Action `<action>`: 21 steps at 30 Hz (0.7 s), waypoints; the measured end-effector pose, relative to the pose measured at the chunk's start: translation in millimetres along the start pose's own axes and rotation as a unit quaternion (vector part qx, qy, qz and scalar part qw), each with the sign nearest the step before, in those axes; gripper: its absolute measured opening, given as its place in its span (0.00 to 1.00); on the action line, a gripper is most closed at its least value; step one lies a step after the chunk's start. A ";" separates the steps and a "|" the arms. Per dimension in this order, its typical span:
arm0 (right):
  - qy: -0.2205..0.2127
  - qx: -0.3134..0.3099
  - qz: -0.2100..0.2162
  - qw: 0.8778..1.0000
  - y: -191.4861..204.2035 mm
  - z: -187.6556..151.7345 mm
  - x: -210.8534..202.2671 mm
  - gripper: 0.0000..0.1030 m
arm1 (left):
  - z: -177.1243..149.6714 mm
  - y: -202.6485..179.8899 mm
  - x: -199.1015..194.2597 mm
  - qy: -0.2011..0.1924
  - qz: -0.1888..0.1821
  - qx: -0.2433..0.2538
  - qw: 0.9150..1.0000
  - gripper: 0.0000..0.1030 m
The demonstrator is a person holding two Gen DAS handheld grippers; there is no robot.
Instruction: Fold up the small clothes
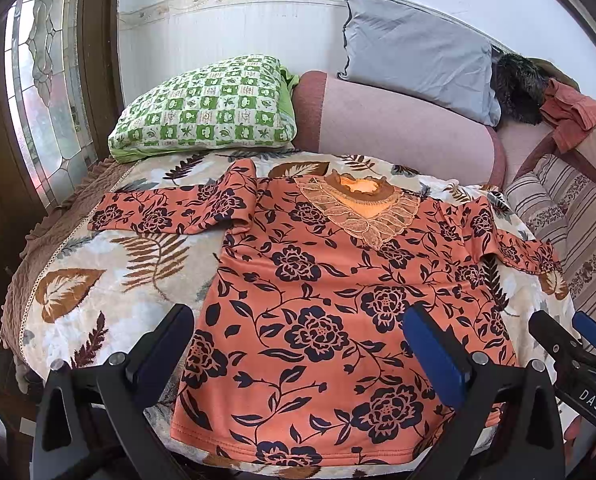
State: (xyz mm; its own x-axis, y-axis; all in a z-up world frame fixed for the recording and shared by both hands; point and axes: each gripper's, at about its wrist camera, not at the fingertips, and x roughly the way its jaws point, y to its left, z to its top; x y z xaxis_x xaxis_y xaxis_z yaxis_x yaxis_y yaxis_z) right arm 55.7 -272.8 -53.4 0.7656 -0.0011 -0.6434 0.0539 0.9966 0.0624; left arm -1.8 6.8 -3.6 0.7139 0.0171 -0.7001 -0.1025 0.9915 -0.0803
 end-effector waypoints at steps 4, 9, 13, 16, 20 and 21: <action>-0.002 -0.001 0.001 1.000 1.5 -0.3 -1.0 1.00 | -0.3 0.3 0.1 0.000 0.000 0.000 1.000 1.00; -0.001 -0.001 0.003 1.000 2.0 0.1 -1.2 1.00 | -0.2 0.6 0.0 0.000 -0.001 0.000 1.000 1.00; -0.001 -0.002 0.003 1.000 2.0 0.5 -0.7 1.00 | -0.1 1.6 0.1 0.000 -0.001 -0.001 1.000 1.00; -0.002 -0.003 0.003 1.000 2.1 1.1 -0.5 1.00 | -0.3 2.4 0.0 -0.001 0.000 -0.001 1.000 1.00; -0.002 -0.004 0.004 1.000 2.8 1.2 -0.4 1.00 | 0.4 2.8 0.0 -0.001 0.000 -0.001 1.000 1.00; -0.002 -0.004 0.004 1.000 3.1 1.1 -0.4 1.00 | 0.7 2.6 0.1 -0.001 0.000 -0.001 1.000 1.00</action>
State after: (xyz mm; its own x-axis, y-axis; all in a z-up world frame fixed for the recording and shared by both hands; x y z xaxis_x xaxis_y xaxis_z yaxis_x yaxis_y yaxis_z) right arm 56.3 -269.9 -52.2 0.7681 0.0070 -0.6403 0.0422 0.9972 0.0614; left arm -1.5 9.5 -3.4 0.7152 0.0172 -0.6987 -0.1034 0.9913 -0.0814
